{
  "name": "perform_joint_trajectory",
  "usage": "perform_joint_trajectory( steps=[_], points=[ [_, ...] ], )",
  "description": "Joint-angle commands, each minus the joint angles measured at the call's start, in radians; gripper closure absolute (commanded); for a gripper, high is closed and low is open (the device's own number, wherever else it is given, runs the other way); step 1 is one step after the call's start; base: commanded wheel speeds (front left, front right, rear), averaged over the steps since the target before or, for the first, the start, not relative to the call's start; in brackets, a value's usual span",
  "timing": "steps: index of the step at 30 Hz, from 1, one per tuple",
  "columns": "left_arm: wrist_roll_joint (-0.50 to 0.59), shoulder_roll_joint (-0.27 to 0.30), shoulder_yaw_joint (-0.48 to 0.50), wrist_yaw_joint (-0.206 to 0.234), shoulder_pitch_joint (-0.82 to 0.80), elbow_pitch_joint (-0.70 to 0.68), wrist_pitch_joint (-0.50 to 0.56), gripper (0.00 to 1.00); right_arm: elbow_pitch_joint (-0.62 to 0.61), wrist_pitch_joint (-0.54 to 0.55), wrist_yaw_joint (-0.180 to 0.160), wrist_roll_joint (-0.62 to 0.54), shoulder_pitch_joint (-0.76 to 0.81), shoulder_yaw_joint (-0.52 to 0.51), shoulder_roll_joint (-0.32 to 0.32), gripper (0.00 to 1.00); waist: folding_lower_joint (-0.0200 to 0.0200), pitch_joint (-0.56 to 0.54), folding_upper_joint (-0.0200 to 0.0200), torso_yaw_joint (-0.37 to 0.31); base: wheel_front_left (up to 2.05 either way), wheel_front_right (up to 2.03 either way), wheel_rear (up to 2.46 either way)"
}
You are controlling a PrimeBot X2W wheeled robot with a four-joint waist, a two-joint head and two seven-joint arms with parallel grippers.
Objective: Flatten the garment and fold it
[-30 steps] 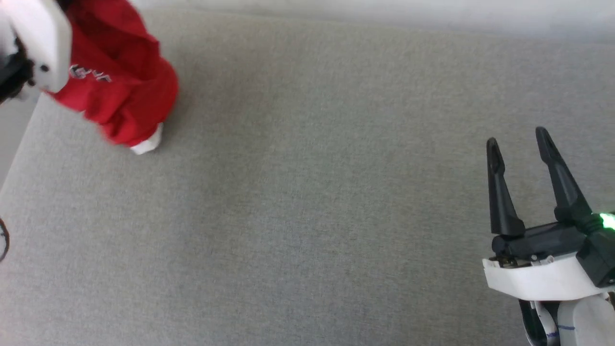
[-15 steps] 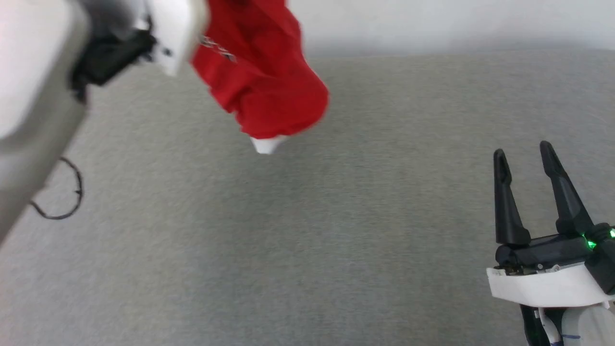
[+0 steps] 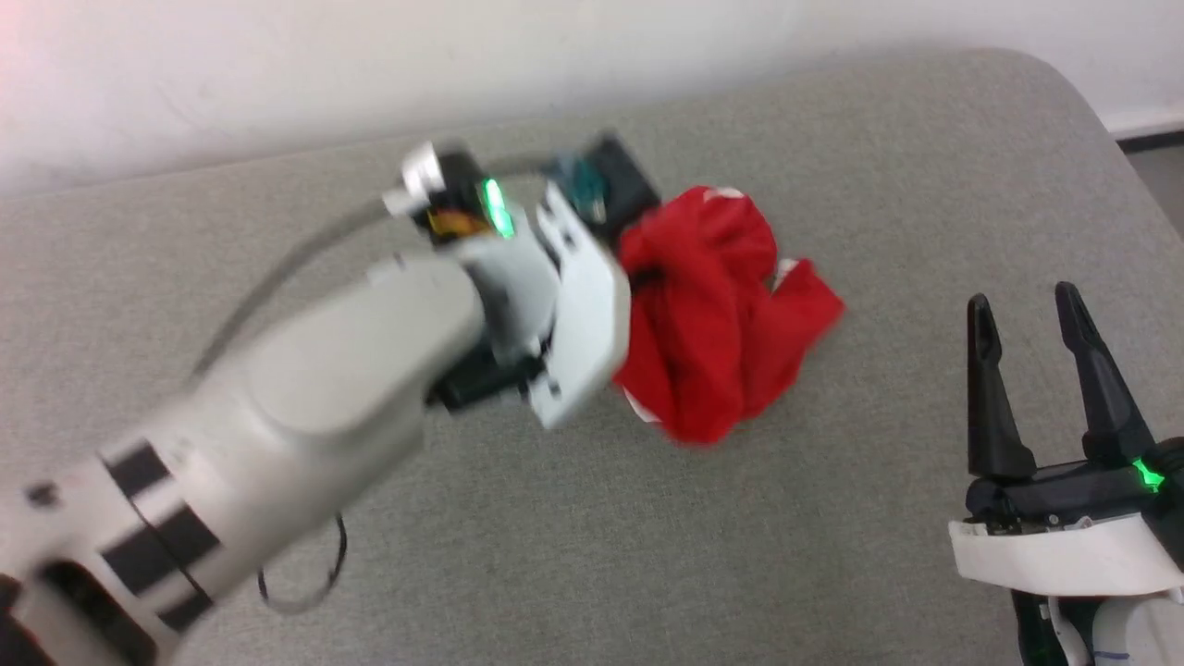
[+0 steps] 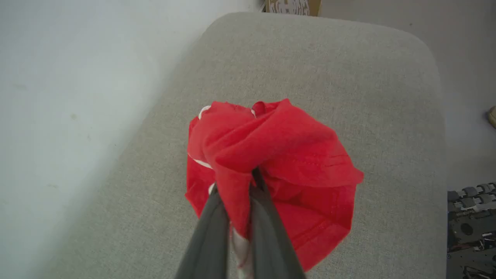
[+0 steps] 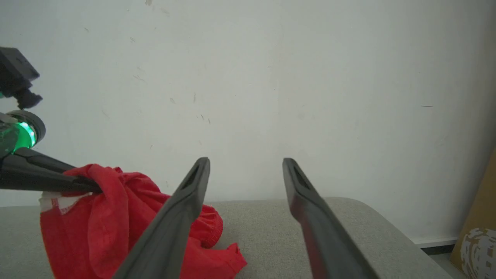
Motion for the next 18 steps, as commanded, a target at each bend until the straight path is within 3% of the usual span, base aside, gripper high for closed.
perform_joint_trajectory(
  steps=[1, 5, 9, 13, 16, 18],
  points=[
    [-0.009, -0.014, -0.028, -0.007, 0.053, 0.023, -0.011, 1.0, -0.001, -0.005, -0.002, 0.008, -0.011, 0.002, 0.003, 0.0, 0.0001, 0.024, -0.0001, -0.008, 0.0, 0.0, 0.0],
    [-0.01, -0.067, -0.057, -0.007, 0.178, 0.049, -0.005, 1.0, -0.001, -0.005, -0.002, 0.003, -0.018, 0.004, 0.003, 0.0, 0.0001, 0.038, -0.0001, 0.008, 0.0, 0.0, 0.0],
    [0.08, -0.105, -0.06, -0.007, 0.322, 0.028, 0.075, 1.0, 0.002, -0.005, -0.002, -0.006, -0.024, 0.005, 0.003, 0.0, 0.0001, 0.043, -0.0001, 0.029, 0.0, 0.0, 0.0],
    [0.136, -0.115, -0.06, -0.007, 0.415, -0.004, 0.134, 1.0, 0.005, -0.005, -0.002, -0.014, -0.03, 0.009, 0.003, 0.0, 0.0001, 0.039, -0.0001, 0.05, 0.0, 0.0, 0.0],
    [0.154, -0.112, -0.06, -0.007, 0.425, 0.008, 0.096, 1.0, 0.008, -0.005, -0.002, -0.018, -0.025, 0.01, 0.003, 0.0, 0.0001, 0.023, -0.0001, 0.067, 0.0, 0.0, 0.0],
    [0.169, -0.112, -0.06, -0.007, 0.412, 0.034, 0.008, 0.0, 0.012, -0.005, -0.002, -0.021, -0.016, 0.014, 0.003, 0.0, 0.0001, 0.005, -0.0001, 0.075, 0.0, 0.0, 0.0]
  ],
)
